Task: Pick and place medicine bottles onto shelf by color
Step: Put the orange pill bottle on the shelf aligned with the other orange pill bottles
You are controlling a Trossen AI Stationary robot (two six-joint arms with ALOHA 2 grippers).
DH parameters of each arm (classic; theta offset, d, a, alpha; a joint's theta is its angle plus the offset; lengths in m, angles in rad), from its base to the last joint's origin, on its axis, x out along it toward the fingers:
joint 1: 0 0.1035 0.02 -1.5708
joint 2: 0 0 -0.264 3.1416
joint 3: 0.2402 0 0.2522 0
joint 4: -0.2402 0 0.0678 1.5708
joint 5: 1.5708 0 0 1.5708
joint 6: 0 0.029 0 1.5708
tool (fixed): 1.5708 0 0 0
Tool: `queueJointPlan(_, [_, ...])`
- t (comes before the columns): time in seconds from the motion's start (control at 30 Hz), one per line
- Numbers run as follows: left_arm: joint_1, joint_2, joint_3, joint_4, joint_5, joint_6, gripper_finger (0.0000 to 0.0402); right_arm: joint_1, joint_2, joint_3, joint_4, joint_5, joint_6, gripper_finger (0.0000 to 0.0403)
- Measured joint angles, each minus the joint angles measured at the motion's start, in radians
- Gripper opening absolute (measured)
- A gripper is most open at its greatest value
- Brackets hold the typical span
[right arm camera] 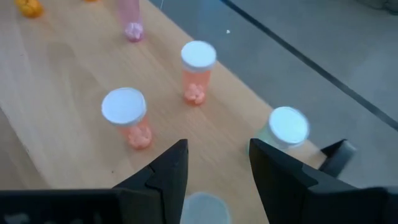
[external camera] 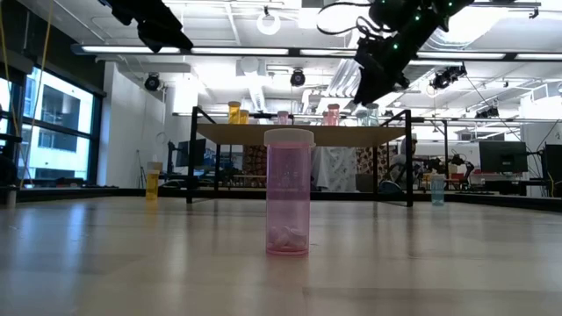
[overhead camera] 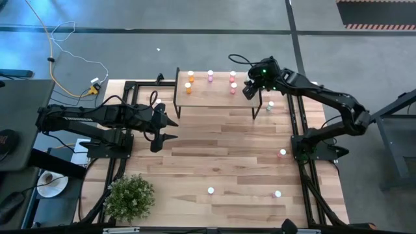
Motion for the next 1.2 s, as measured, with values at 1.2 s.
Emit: queueJointPlan(1.2, [0.261,0.002,0.168,-0.338,-0.479,-0.316,0.0223,0.225,-0.291,0.000,-0.198,0.008,0.087,0.0163])
